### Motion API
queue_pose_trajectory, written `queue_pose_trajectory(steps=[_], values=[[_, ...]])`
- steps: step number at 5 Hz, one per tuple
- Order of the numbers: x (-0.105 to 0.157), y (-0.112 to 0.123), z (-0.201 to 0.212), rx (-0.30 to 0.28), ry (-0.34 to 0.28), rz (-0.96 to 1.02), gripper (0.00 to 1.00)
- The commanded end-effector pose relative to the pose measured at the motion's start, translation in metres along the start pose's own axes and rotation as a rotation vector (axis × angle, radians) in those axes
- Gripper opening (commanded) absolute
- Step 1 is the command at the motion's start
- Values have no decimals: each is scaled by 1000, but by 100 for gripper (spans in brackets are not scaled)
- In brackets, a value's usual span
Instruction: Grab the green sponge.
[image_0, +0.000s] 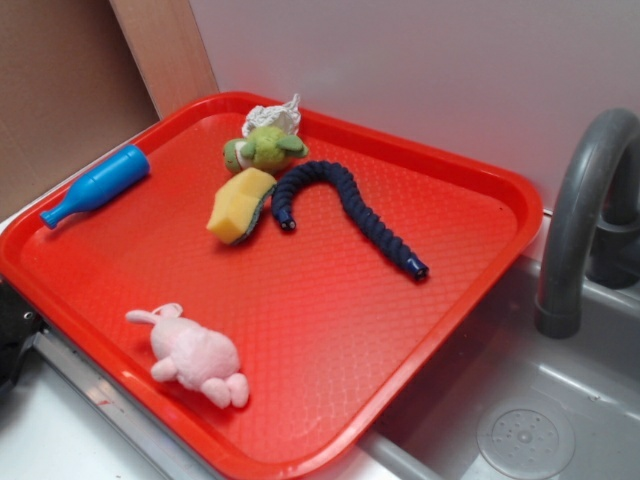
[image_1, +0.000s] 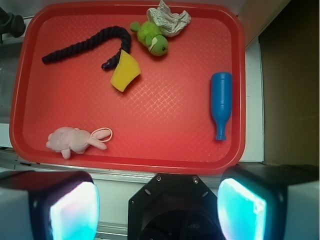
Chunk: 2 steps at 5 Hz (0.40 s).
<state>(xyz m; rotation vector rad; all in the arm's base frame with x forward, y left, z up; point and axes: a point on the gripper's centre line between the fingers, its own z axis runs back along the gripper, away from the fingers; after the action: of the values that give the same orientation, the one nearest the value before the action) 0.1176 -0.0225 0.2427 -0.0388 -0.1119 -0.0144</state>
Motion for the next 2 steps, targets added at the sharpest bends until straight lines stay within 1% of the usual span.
queue_pose_trajectory(steps=[1, 2], values=[[0, 0, 0, 0, 0, 0, 100], [14, 5, 1, 7, 2, 251, 100]])
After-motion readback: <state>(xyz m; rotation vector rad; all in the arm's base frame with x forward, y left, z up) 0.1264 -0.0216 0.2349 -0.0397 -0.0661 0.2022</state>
